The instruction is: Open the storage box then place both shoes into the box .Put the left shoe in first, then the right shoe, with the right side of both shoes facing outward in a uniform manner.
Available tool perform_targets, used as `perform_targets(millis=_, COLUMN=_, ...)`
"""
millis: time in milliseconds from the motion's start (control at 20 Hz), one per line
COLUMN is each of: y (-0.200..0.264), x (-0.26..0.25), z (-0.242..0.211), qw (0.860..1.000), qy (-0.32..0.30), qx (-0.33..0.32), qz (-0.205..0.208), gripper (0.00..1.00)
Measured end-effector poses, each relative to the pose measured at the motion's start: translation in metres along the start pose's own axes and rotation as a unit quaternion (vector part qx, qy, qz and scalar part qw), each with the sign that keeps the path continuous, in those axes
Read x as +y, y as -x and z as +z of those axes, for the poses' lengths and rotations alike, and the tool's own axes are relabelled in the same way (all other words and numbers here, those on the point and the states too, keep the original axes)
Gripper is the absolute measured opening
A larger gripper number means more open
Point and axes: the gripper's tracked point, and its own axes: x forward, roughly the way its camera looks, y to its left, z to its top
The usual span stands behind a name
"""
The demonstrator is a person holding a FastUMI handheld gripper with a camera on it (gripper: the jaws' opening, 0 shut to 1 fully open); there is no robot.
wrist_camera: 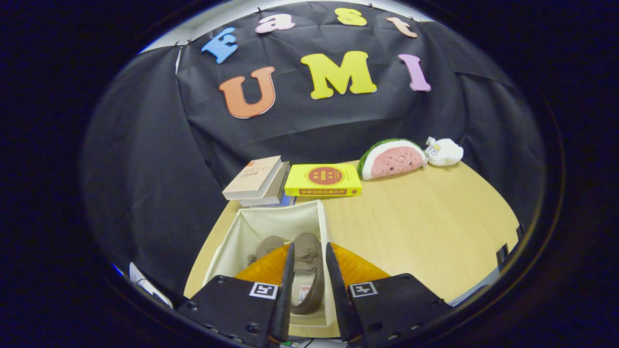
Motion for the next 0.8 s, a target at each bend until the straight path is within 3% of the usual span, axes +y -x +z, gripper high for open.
perform_targets(millis=100, y=0.017, x=-0.009, z=0.013, qw=0.999, qy=0.015, qx=-0.036, qz=-0.004, gripper=0.39)
perform_targets(millis=200, y=0.032, x=-0.022, z=0.022, qw=0.997, qy=0.035, qx=-0.063, qz=-0.018, gripper=0.47)
perform_targets(millis=550, y=0.092, x=-0.052, z=0.039, qw=0.983, qy=0.064, qx=-0.166, qz=-0.040, gripper=0.89)
perform_targets(millis=800, y=0.127, x=-0.091, z=0.050, qw=0.971, qy=0.049, qx=-0.224, qz=-0.060, gripper=0.96)
